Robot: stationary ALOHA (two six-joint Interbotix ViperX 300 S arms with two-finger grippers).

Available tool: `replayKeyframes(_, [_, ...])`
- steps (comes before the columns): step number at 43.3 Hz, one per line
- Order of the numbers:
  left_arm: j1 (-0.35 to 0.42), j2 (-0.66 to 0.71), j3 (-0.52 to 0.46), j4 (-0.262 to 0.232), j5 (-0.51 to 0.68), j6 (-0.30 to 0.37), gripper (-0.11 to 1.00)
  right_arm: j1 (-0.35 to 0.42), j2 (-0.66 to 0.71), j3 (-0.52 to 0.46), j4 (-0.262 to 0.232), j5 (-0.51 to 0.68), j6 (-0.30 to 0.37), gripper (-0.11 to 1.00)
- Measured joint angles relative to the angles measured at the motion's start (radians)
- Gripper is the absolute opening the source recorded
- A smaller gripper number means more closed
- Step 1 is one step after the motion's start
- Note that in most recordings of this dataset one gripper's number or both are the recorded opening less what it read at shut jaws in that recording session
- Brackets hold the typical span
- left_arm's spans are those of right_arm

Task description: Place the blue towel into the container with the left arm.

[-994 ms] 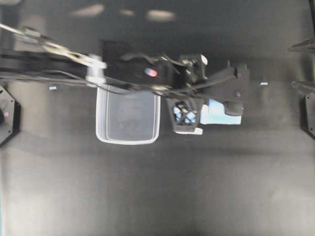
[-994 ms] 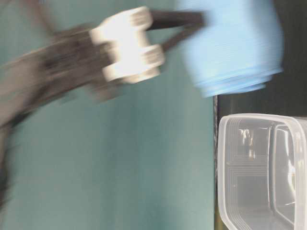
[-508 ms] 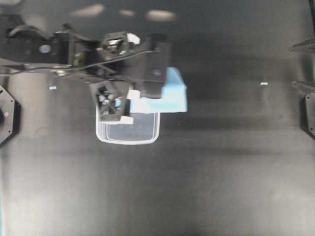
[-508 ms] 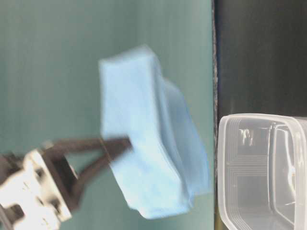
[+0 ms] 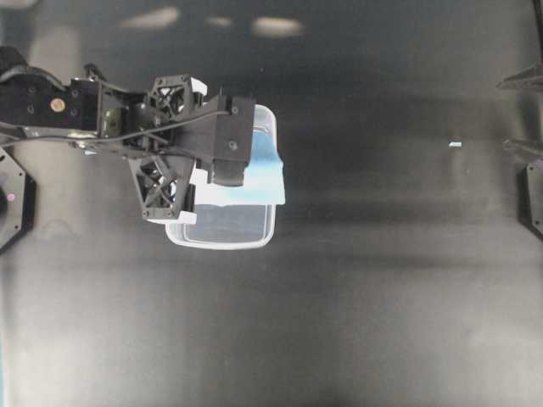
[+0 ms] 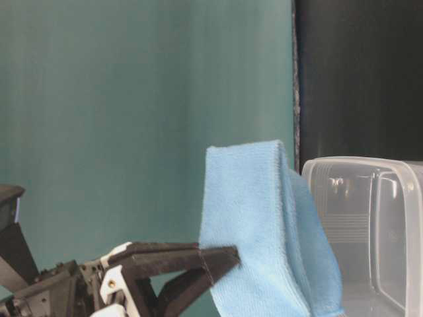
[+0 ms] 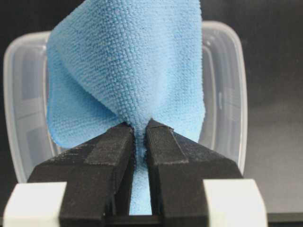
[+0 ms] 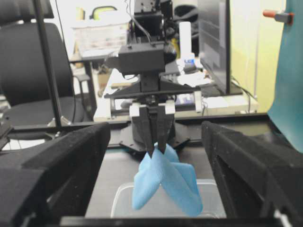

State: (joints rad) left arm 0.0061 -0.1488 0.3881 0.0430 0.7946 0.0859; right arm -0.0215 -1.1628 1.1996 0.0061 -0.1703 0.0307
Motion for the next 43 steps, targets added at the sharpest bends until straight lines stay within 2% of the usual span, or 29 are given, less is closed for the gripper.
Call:
replayKeyframes(4, [0.002, 0.000, 0.009, -0.002, 0.000, -0.005, 0.06, 0.000, 0.002, 0.000, 0.000, -0.002, 0.000, 0.76])
replayKeyframes(6, [0.002, 0.000, 0.011, -0.002, 0.000, -0.006, 0.11, 0.000, 0.000, 0.000, 0.002, -0.002, 0.000, 0.76])
replayKeyframes(14, [0.015, 0.000, 0.018, -0.002, -0.002, -0.006, 0.66, 0.000, 0.000, 0.002, 0.002, -0.002, 0.000, 0.76])
replayKeyframes(19, [0.017, 0.000, 0.026, 0.000, -0.003, -0.008, 0.89, 0.000, 0.000, 0.000, 0.002, -0.002, 0.000, 0.76])
replayKeyframes(21, [0.020, -0.003, 0.032, -0.002, -0.002, -0.008, 0.90, 0.000, 0.002, 0.000, 0.000, -0.002, 0.000, 0.76])
replayKeyframes(25, [0.026, -0.035, 0.041, 0.000, -0.003, -0.018, 0.83, 0.000, 0.000, 0.000, 0.002, -0.002, 0.000, 0.76])
replayKeyframes(30, [0.028, -0.104, 0.046, -0.002, -0.003, -0.029, 0.83, 0.000, 0.000, 0.000, 0.002, -0.002, 0.000, 0.76])
replayKeyframes(38, [0.014, -0.310, 0.078, 0.000, -0.009, -0.069, 0.83, 0.000, 0.002, 0.002, 0.002, -0.003, 0.000, 0.76])
replayKeyframes(43, [0.006, -0.453, 0.150, 0.000, -0.034, -0.107, 0.83, 0.000, 0.000, 0.000, 0.002, -0.002, 0.000, 0.76])
